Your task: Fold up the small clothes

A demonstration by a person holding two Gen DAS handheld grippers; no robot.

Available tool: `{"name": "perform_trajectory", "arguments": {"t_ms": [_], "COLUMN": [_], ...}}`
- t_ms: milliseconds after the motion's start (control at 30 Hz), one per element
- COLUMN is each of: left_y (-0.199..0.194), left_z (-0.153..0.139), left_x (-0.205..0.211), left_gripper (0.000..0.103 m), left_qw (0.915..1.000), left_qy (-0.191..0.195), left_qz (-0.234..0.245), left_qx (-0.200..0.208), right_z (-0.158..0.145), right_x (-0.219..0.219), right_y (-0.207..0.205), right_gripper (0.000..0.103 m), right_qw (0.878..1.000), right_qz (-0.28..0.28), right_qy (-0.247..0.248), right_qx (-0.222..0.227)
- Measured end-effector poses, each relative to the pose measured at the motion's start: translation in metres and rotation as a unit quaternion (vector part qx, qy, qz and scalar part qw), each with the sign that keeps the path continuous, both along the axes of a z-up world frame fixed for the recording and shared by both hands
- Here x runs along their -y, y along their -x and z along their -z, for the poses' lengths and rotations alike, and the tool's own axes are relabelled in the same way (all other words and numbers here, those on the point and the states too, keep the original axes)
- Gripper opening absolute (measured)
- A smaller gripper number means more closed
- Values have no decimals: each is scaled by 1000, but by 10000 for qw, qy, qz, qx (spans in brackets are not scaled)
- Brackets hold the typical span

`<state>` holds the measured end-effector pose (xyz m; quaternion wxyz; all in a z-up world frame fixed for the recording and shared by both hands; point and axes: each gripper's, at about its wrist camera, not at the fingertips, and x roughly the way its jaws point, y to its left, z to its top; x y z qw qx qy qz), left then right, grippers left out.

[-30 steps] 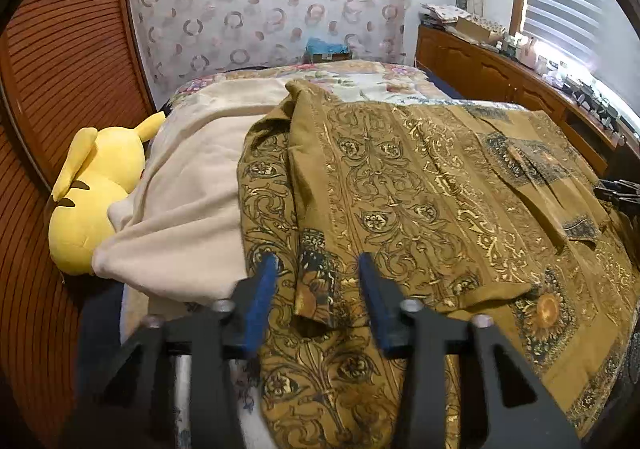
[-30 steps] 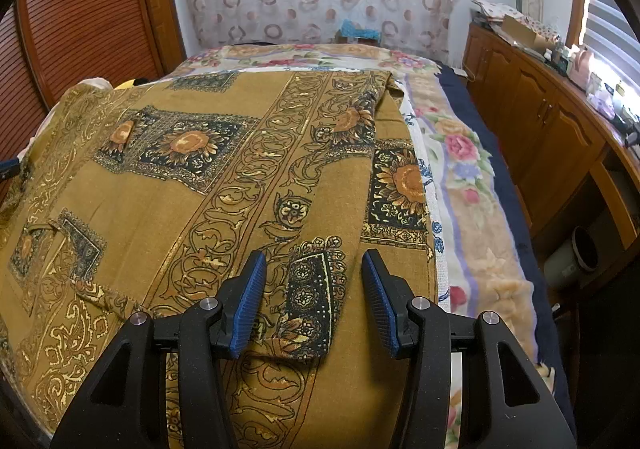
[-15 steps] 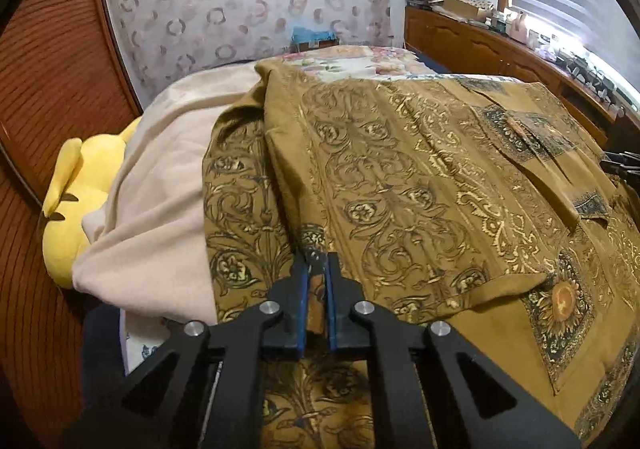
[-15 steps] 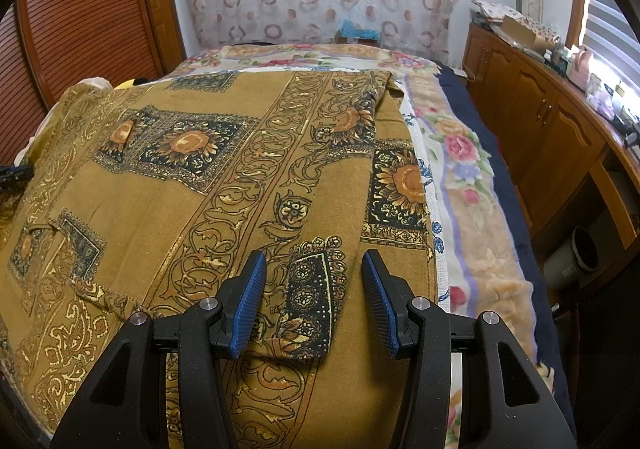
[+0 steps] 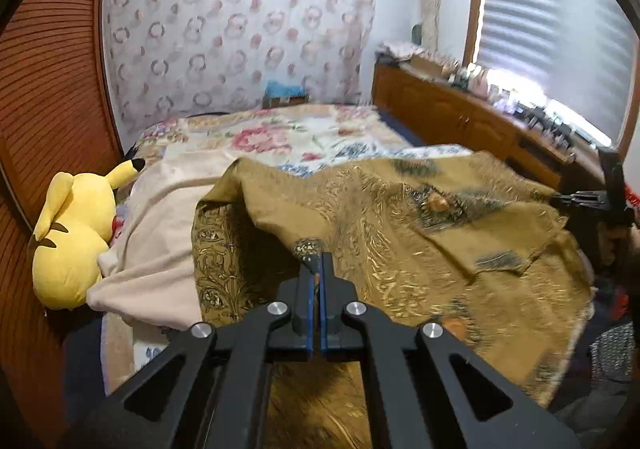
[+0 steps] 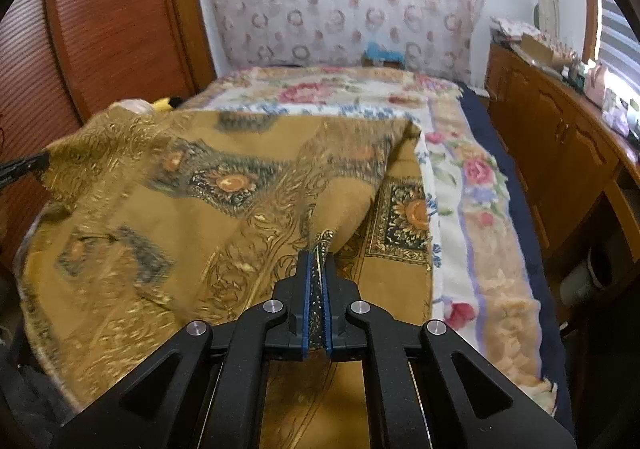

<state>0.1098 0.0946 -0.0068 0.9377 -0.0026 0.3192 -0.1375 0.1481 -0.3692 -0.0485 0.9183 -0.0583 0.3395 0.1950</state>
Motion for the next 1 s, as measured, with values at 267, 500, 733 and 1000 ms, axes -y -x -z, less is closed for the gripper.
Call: {"name": "perform_trajectory", "arguments": {"t_ms": [267,500,733,1000], "left_y": [54,90,89,97], "left_z": [-15,15,80,68], "left_x": [-27,-35,-35,-35], "left_gripper": [0,0,2,41], "left_qw": [9989,9986,9939,9954], "left_qy": [454,373,253,193], "left_qz": [0,-284,-524,-573], "left_qx": [69,-243,-933,-748], "right_z": [-35,-32,31,17], "right_x": [20,35,37,41], "right_y": [56,91,87,94], "right_gripper": [1,1,3,28], "right_qw": [9997,10000,9978,9984], "right_qz": [-125,-67,238,483], "right_qy": [-119,-25,-163,78], "right_qx": [194,17,-601,-278]}}
